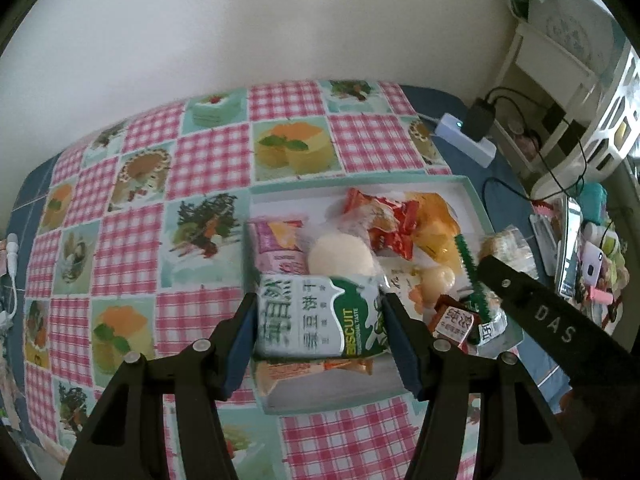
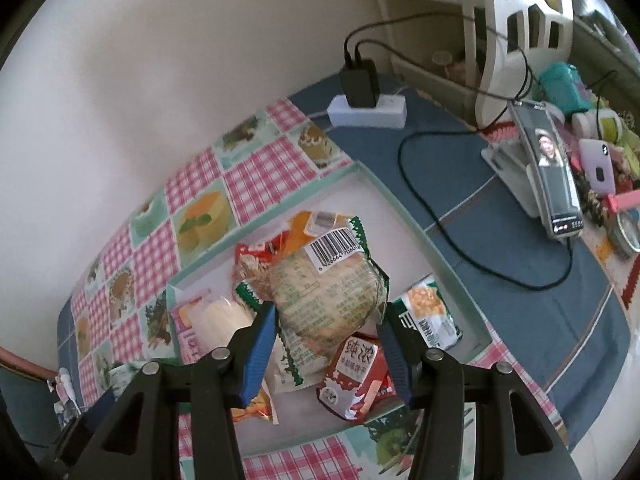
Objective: Organize snacks
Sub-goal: 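Carry the green biscuit pack with the left gripper into the tray while the right drops the cookie there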
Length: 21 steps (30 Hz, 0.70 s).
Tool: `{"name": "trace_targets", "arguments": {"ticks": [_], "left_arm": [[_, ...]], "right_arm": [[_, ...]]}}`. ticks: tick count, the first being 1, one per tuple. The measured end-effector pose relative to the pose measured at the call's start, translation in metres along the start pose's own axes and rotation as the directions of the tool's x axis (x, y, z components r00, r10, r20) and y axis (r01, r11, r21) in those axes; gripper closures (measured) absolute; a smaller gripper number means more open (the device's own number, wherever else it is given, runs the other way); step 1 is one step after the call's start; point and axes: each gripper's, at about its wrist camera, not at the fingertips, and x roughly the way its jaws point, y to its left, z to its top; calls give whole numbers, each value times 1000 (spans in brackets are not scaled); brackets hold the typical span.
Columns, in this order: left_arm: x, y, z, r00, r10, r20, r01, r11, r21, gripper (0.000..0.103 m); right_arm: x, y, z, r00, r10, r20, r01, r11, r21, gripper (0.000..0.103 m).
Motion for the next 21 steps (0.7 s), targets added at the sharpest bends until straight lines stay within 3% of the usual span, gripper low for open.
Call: {"name": "trace_targets", "arguments": {"ticks": [9, 21], "left_arm": [[10, -12, -1, 1000, 10, -2, -10, 999, 36, 40], [22, 28, 2, 994, 96, -47, -101, 989, -112, 40]], "right_arm": [[11, -2, -3, 999, -1, -35, 1, 1000, -2, 48], [21, 14, -8, 998, -10, -66, 6, 998, -65, 49]]}}
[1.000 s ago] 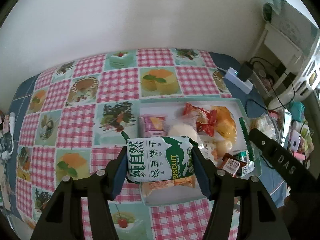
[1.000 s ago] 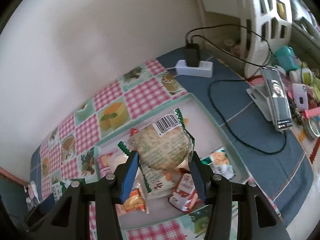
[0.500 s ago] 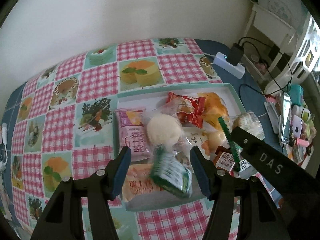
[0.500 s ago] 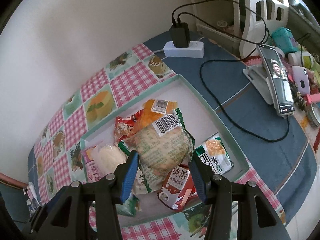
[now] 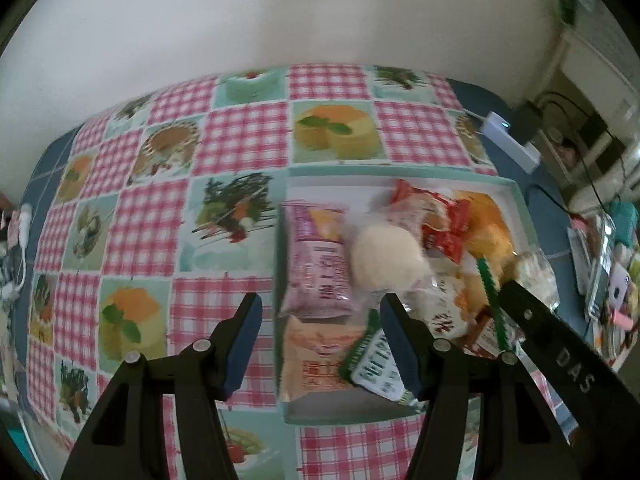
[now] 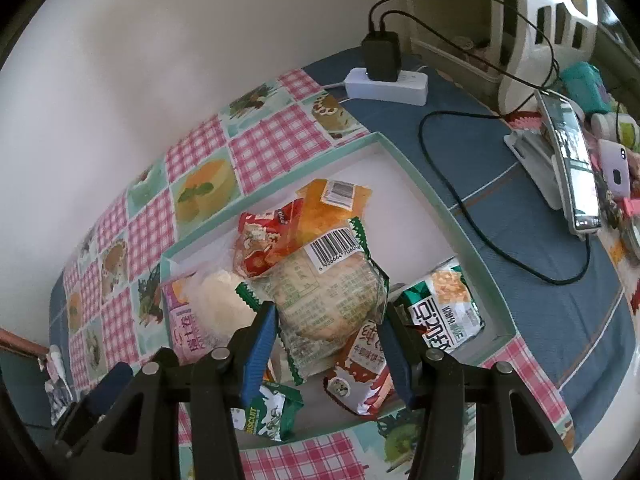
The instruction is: Organize snacks
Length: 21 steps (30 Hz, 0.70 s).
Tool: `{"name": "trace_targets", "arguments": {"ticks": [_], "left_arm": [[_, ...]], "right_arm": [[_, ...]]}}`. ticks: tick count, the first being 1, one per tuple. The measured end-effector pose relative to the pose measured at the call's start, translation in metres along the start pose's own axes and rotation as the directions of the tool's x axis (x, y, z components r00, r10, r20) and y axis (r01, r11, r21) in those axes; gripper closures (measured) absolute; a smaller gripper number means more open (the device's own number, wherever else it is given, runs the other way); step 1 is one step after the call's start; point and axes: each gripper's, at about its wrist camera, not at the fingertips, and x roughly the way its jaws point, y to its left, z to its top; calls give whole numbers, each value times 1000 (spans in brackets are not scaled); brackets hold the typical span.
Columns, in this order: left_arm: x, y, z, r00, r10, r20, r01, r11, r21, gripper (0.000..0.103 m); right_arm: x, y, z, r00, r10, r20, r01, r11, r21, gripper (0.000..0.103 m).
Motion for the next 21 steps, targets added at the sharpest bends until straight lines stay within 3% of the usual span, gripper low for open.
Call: {"name": "trace_targets", "arguments": {"ticks": [6, 8, 12, 14, 16, 21], "left_arm": [[8, 21, 2, 997, 67, -35, -70, 995, -77, 38], [11, 27, 1, 995, 83, -50, -87, 992, -93, 31], [16, 40, 0, 991, 100, -84, -110, 985, -132, 30], [17, 45, -1, 990, 105, -93, -118, 982, -145, 25], [18, 50, -1, 989, 109, -101, -124, 980, -156, 18], [18, 60, -4, 988, 110, -111, -128, 976, -178, 18]], "right_arm": [[2, 8, -2, 1000, -9, -9, 8, 999, -34, 48], [3, 11, -4, 1000, -14, -15, 13, 999, -42, 47], [6, 13, -5, 999, -18, -31, 16, 998, -55, 46], [7, 14, -7, 999, -26, -34, 24, 998, -62, 45], [8, 16, -8, 999, -26, -40, 23, 997, -73, 43], [9, 18, -10, 998, -35, -43, 31, 995, -97, 31]]}}
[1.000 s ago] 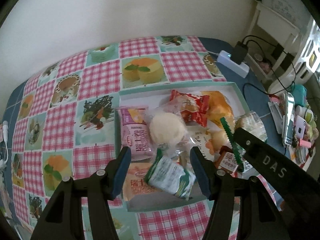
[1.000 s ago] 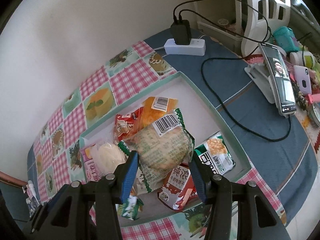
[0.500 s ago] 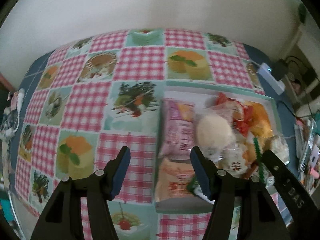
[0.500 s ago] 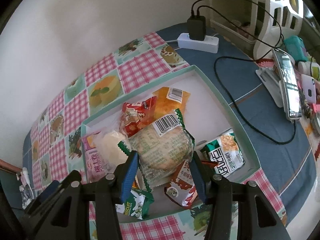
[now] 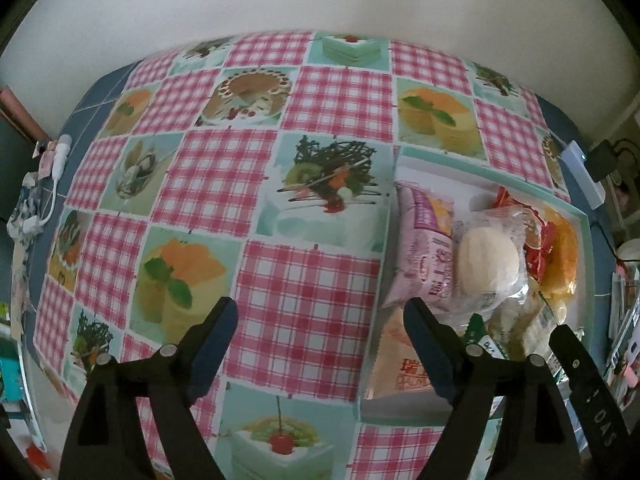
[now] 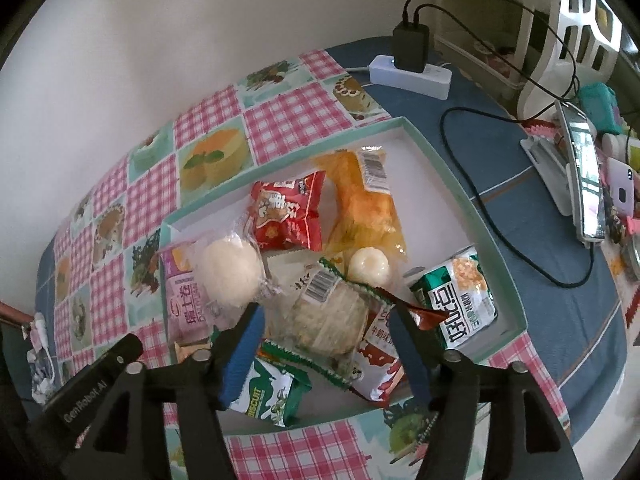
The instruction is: Organize snacks
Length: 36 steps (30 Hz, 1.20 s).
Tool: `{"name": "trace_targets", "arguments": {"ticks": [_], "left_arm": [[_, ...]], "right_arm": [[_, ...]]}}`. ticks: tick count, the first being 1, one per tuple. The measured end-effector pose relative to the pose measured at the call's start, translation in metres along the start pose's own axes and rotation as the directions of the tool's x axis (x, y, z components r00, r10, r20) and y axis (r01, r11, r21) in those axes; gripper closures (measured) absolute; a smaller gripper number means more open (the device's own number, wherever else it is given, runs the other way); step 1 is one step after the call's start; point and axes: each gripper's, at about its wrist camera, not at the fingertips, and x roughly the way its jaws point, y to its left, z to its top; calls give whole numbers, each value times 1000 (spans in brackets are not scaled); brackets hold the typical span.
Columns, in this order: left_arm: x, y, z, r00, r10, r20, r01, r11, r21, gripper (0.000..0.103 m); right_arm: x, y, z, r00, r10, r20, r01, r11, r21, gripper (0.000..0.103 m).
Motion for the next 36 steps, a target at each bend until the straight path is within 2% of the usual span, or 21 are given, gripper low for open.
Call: {"name": "trace_targets", "arguments": {"ticks": [2, 4, 8, 12, 18, 24, 36], "left_arm": [[0, 4, 0, 1000, 5, -1, -5, 1000, -5, 15], [0, 11, -2, 1000, 9, 0, -9, 1000, -15, 8], [-3, 28, -10, 1000, 19, -4, -20, 999, -33, 8], [-8, 42, -18, 1000, 12, -4, -12, 999, -33, 8], [-20, 59, -34, 996, 82, 29, -82, 997, -11, 8], [-36, 72, -51, 993, 89, 75, -89, 996, -1, 8], [-50, 79, -84, 989, 99, 106, -106, 993, 56, 8]], "right_arm": [[0, 3, -2, 1000, 3, 0, -3, 1000, -15, 27], [0, 5, -5, 1000, 3, 8, -3, 1000, -26, 13], [-4, 16, -13, 999, 7, 33, -5, 998, -57, 0], [-10, 25, -25, 999, 0, 44, 3, 996, -85, 0], [-24, 31, -43, 998, -14, 59, 21, 993, -112, 0], [-36, 32, -62, 997, -42, 68, 51, 988, -144, 0], [-53, 29, -96, 993, -78, 87, 93, 977, -191, 0]]}}
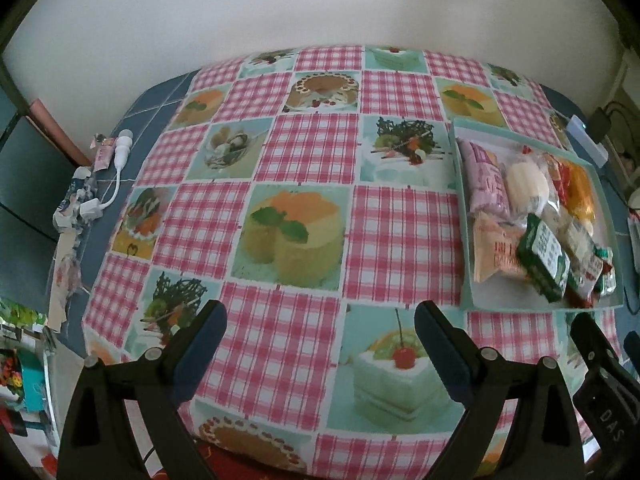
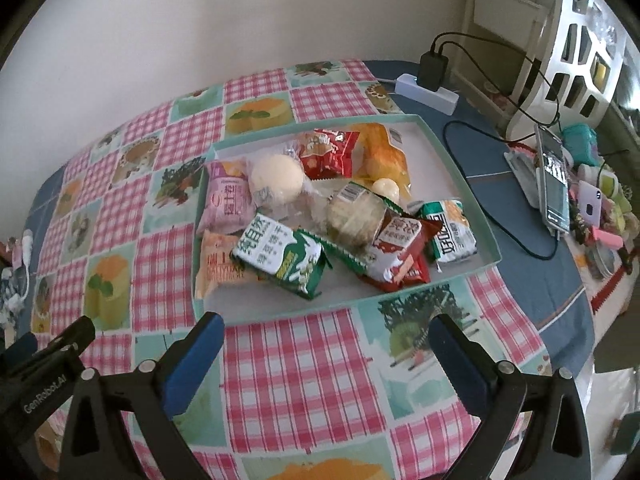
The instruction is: Organize snacks
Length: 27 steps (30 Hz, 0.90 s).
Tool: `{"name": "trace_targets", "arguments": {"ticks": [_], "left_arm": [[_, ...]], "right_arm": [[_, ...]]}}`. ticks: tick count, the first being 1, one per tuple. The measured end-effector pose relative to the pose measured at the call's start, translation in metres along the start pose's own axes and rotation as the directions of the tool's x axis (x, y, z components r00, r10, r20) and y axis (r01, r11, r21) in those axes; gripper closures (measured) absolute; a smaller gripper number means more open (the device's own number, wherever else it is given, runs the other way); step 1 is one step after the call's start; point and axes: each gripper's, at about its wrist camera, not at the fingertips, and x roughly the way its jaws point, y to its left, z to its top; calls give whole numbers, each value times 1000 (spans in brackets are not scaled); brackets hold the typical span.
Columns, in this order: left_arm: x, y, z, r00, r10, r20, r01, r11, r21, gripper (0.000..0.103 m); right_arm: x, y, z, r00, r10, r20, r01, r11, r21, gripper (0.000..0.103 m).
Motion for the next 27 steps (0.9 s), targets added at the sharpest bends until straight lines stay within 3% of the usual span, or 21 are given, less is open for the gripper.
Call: {"name": "trace_targets", "arguments": {"ticks": [9, 27], "left_arm": [[-3, 4, -12, 1000, 21, 14, -21, 1000, 14, 8], [1, 9, -8, 1000, 9, 1, -9, 1000, -10, 8]], "right_arm": [[-12, 2, -10, 999, -13, 30, 13, 1000, -15, 0], [-7, 11, -11, 999, -33, 10, 33, 998, -53, 0]]}}
